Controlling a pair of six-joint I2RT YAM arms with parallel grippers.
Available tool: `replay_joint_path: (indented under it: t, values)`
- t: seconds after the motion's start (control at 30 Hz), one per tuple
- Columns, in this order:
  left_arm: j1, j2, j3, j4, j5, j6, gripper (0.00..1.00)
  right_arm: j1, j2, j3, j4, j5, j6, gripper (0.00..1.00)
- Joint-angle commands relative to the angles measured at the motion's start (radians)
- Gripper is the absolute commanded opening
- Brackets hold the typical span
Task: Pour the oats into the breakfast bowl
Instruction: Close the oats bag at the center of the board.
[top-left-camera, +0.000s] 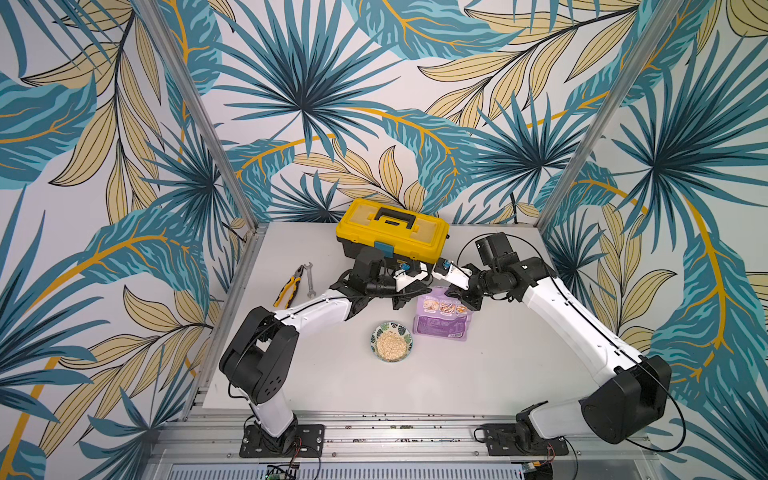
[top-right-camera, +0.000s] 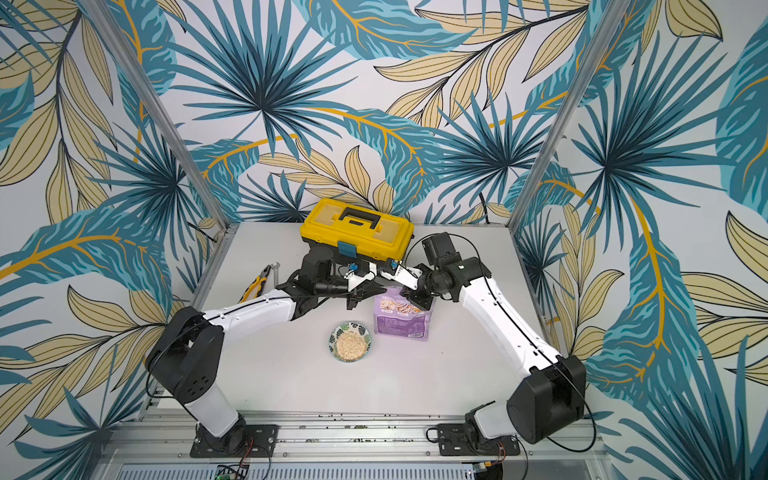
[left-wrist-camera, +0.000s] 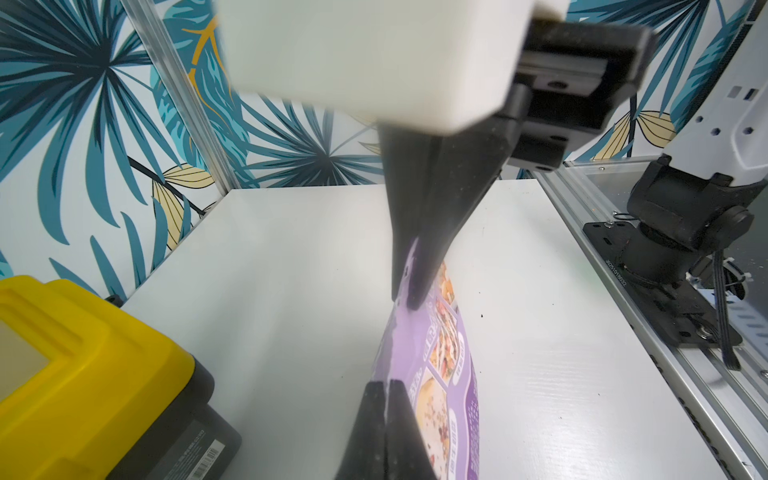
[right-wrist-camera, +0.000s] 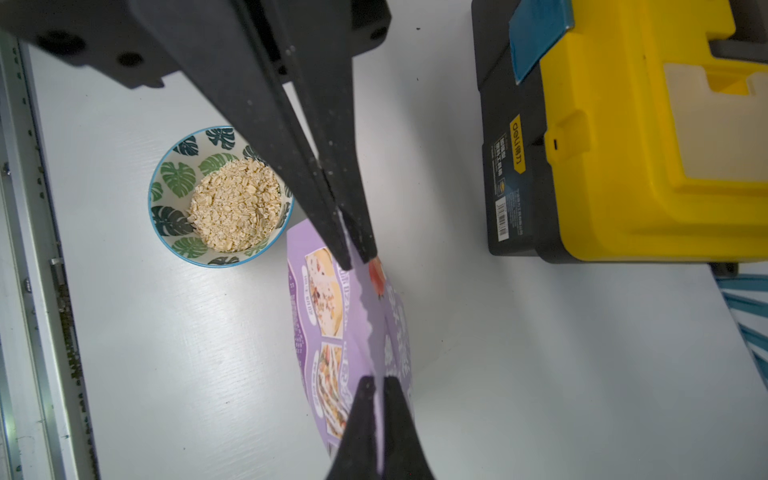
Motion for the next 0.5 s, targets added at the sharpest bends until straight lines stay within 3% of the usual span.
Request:
replay_joint_path:
  t: [0.0,0.03,0.07,0.1,0.17,0.27,0.37,0.47]
  values:
    - [-0.007,-0.005,-0.001,0.086,0.030,-0.012,0.00,0.017,0.016,0.015,0.022,-0.044,0.014,0.00]
    - [-0.006,-0.004,-0.002,0.086,0.030,-0.012,0.00,0.017,0.015,0.012,0.032,-0.041,0.018,0.04]
    - [-0.005,-0.004,-0.002,0.086,0.030,-0.012,0.00,0.017,0.013,0.011,0.044,-0.040,0.024,0.19]
    - [-0.007,-0.003,-0.002,0.086,0.030,-0.012,0.00,0.017,0.014,0.008,0.051,-0.047,0.027,0.27]
    - [-0.005,-0.003,0.000,0.089,0.031,-0.015,0.00,0.022,0.018,0.011,0.062,-0.060,0.033,0.31]
    - [-0.006,-0.003,0.000,0.094,0.031,-0.018,0.00,0.032,0.036,0.012,0.069,-0.067,0.036,0.24]
    - [-0.006,-0.003,0.000,0.094,0.031,-0.019,0.00,0.035,0.054,0.018,0.061,-0.057,0.031,0.01]
    - [-0.005,-0.003,0.000,0.089,0.030,-0.016,0.00,0.035,0.058,0.020,0.058,-0.037,0.038,0.00]
